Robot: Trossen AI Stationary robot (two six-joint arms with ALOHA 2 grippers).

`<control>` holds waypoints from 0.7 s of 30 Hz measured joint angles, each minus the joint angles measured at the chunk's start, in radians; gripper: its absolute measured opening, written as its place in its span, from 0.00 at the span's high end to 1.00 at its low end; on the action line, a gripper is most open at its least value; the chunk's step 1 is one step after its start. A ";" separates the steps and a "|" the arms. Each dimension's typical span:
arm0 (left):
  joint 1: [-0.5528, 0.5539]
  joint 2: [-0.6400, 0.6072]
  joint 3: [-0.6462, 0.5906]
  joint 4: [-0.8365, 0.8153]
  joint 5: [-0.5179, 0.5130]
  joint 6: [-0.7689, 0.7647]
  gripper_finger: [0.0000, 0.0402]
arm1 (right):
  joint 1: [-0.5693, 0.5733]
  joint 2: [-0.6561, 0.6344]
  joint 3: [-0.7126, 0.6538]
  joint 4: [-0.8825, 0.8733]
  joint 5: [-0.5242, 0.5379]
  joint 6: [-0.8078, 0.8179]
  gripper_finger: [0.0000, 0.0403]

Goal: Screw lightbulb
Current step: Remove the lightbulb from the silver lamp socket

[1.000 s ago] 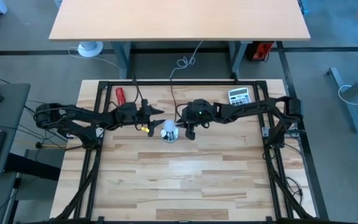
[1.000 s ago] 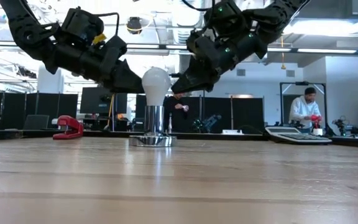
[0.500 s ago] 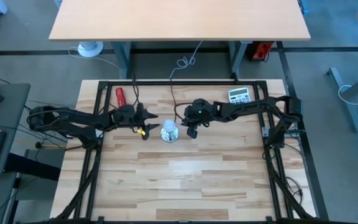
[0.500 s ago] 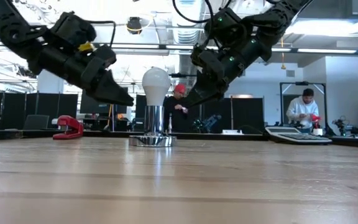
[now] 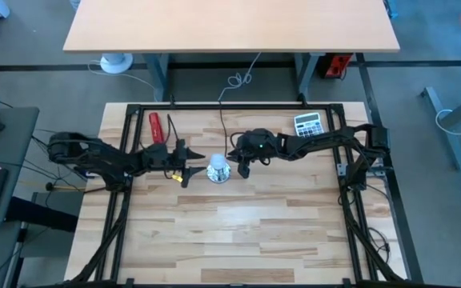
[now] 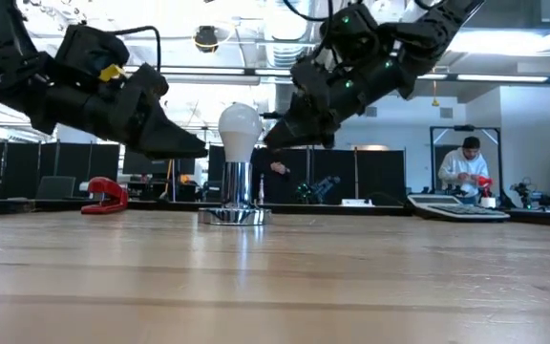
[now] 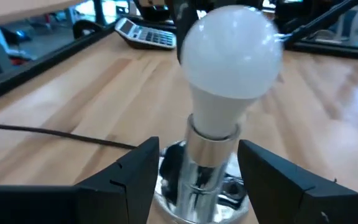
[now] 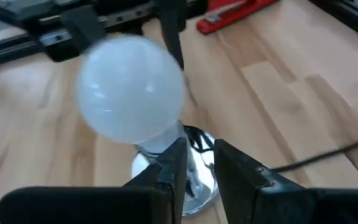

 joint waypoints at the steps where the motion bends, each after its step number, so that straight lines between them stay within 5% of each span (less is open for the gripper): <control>1: 0.000 0.024 0.000 0.021 -0.005 0.004 0.48 | 0.006 0.013 0.000 0.004 0.017 0.007 0.77; 10: 0.000 0.262 0.000 0.165 -0.010 -0.001 0.48 | 0.057 0.176 -0.002 0.159 0.152 0.119 0.77; 21: 0.001 0.291 0.007 0.134 -0.040 -0.005 0.62 | 0.071 0.231 0.000 0.206 0.206 0.163 0.77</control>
